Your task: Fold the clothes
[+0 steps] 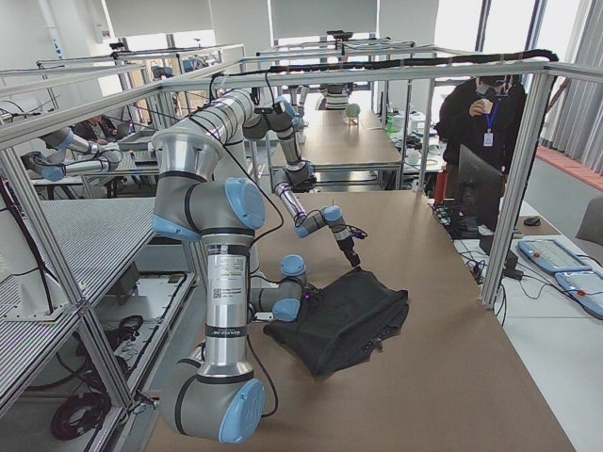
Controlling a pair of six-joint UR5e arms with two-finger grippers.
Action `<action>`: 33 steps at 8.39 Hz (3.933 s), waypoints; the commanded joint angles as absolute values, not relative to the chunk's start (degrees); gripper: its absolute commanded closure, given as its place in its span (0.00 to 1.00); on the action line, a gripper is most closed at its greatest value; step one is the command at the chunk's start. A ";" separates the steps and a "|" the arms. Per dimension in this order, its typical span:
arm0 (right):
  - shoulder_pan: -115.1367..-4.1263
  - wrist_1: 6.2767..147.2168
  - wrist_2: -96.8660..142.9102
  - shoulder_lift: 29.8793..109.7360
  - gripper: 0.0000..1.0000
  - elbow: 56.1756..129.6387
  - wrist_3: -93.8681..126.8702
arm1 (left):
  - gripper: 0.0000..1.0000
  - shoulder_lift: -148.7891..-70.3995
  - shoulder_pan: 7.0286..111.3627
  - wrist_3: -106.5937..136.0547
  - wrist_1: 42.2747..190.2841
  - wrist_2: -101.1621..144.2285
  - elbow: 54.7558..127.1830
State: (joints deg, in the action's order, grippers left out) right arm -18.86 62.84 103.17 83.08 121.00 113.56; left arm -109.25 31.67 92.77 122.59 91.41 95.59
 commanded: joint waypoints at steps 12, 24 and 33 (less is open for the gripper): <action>-19.86 62.84 102.92 83.14 0.05 121.11 113.47 | 1.00 -121.92 49.79 76.75 121.90 106.14 81.47; -20.74 81.84 87.99 67.54 0.05 118.48 110.23 | 0.06 -149.88 50.80 74.19 132.54 96.42 47.16; -18.90 85.08 87.98 53.98 0.31 99.68 54.68 | 0.06 -140.36 54.05 71.28 132.45 100.72 58.10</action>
